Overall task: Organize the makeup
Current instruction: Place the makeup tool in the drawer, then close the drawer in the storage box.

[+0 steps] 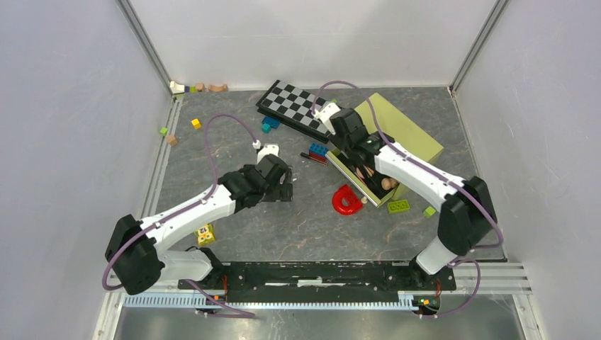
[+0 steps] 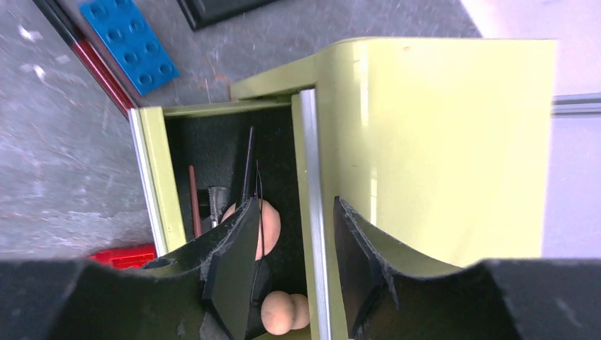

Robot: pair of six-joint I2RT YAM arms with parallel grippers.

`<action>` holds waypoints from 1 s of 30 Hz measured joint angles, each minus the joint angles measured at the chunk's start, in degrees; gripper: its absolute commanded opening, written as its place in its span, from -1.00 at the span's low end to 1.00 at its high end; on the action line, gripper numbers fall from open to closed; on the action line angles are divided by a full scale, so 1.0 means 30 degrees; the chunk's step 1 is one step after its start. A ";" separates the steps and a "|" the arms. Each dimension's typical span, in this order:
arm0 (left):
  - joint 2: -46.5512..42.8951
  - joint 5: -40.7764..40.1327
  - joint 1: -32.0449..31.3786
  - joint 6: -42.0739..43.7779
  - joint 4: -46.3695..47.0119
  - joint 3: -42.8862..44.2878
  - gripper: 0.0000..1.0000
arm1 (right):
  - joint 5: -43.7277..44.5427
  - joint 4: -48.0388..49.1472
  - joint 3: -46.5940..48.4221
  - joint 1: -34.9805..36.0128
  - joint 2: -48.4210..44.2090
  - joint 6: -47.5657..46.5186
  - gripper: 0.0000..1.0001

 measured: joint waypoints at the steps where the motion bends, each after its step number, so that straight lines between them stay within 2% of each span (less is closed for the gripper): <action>1: 0.0000 0.0146 0.0430 0.0029 -0.0058 0.0182 1.00 | -0.0182 -0.0095 0.0138 0.0007 -0.0386 0.0284 0.02; 6: 0.0102 0.0772 0.2091 0.0299 -0.0372 0.0845 1.00 | -0.1872 -0.0393 0.0882 -0.0051 -0.2244 0.1836 0.07; 13: 0.1268 0.0984 0.3060 0.0787 -0.1013 0.2353 1.00 | -0.4983 -0.0466 0.0670 -0.0066 -0.4102 0.3716 0.16; 18: 0.1778 0.1115 0.4197 0.0809 -0.1603 0.2914 1.00 | -0.6681 -0.0605 -0.0277 -0.0066 -0.5566 0.4714 0.31; 25: 0.2120 0.1668 0.6462 0.1326 -0.2098 0.3723 1.00 | -0.7723 -0.1326 -0.1392 -0.0066 -0.7468 0.5741 0.50; 30: 0.2127 0.2055 0.6907 0.1982 -0.2157 0.3963 1.00 | -0.7271 -0.2142 -0.2076 -0.0066 -0.8867 0.6564 0.66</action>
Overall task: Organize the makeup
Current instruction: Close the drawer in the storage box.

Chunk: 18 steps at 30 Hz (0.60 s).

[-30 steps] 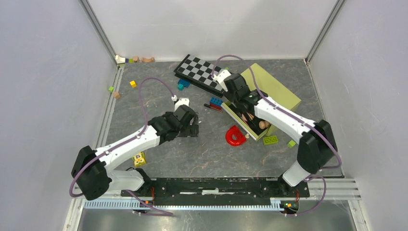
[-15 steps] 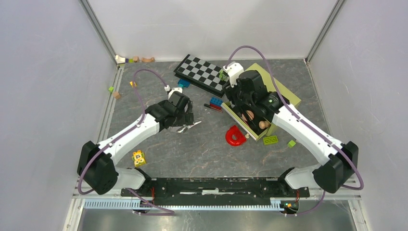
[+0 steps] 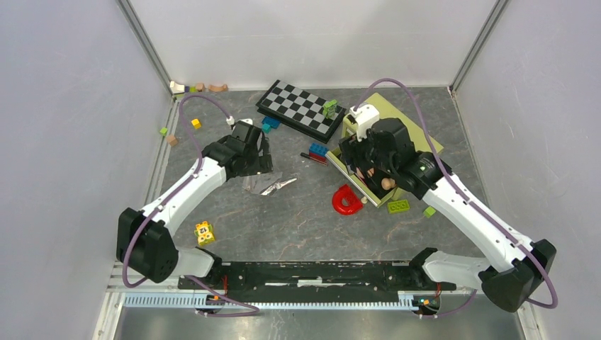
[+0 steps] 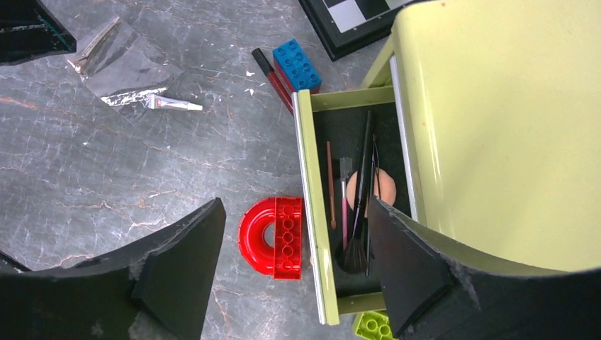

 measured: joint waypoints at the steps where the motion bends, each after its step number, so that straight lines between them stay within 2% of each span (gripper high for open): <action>1: 0.0022 0.0131 0.0007 0.0204 -0.0007 0.0044 1.00 | 0.0117 -0.0102 -0.0066 0.0000 -0.0153 0.0109 0.68; 11: 0.0204 0.1093 0.0015 0.1384 0.0073 0.0102 0.99 | 0.1778 -0.1676 -0.0634 0.0000 -0.1086 0.1355 0.75; 18: 0.1333 0.3096 0.0007 0.1596 0.0984 0.0102 0.80 | 0.1843 -0.1829 -0.1501 0.0000 -0.1530 0.1698 0.75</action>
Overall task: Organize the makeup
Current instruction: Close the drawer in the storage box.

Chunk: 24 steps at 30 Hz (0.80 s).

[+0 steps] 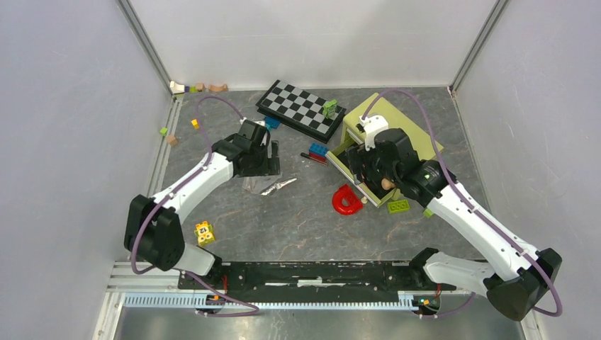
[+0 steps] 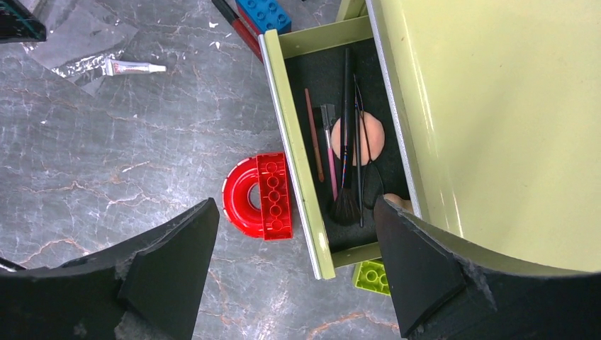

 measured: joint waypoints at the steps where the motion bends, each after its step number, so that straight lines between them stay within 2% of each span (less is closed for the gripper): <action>1: 0.0321 0.0379 -0.0044 0.0000 0.0240 0.0007 0.80 | 0.0000 0.0000 -0.0066 0.0000 0.0000 0.0007 0.75; 9: 0.3344 0.0838 -0.1829 0.0058 0.0954 0.1319 0.82 | -0.0022 0.0000 -0.0328 0.0000 -0.0073 -0.0015 0.75; 15: 0.3475 0.0670 -0.1938 0.0080 0.1086 0.1450 0.82 | 0.0000 0.0007 -0.0685 0.0000 -0.0248 -0.0102 0.76; 24: 0.3279 0.0459 -0.1625 0.0073 0.1173 0.1362 0.93 | 0.0007 0.0044 -0.0816 0.0000 -0.0240 -0.0160 0.76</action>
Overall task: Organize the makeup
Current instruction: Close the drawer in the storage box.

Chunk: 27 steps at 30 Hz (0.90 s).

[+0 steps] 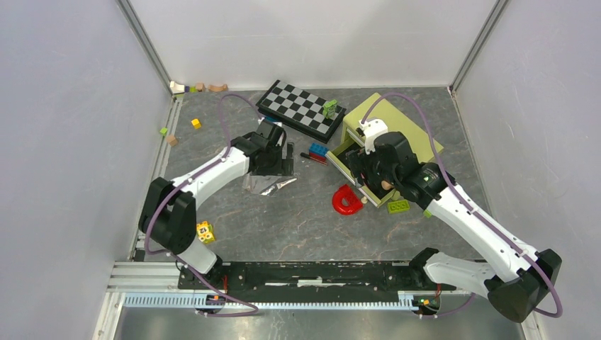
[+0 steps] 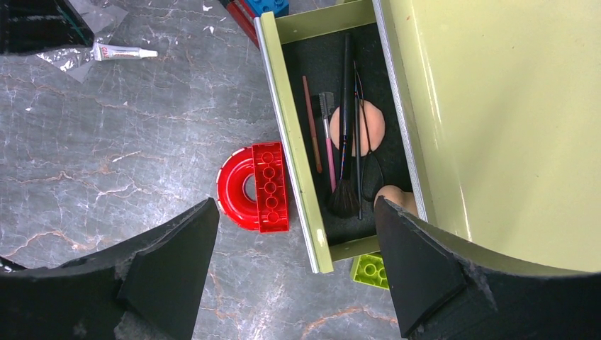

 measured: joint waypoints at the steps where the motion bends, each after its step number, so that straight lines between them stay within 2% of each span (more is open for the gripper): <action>1: -0.0248 -0.0007 0.0138 -0.0015 0.0044 -0.0189 0.93 | 0.0007 0.0000 0.0000 0.0000 0.0000 0.0000 0.76; 12: -0.3614 0.0087 0.2973 -0.0969 0.0641 -0.2616 0.92 | 0.0619 0.0036 0.0000 0.0000 0.0204 -0.0007 0.77; 17: -0.4940 0.1158 0.3934 -0.1319 0.1508 -0.3643 0.89 | 0.1464 -0.0270 0.0612 -0.0051 0.1515 0.0044 0.77; 23: -0.5136 0.2878 0.3832 -0.1355 0.2914 -0.3854 0.86 | 0.1938 -0.0860 0.4809 -0.1188 0.4685 0.0240 0.77; 27: -0.4932 0.3155 0.2514 -0.1355 0.3490 -0.3672 0.86 | 0.1865 -0.1042 0.8932 -0.2987 0.6980 0.0612 0.78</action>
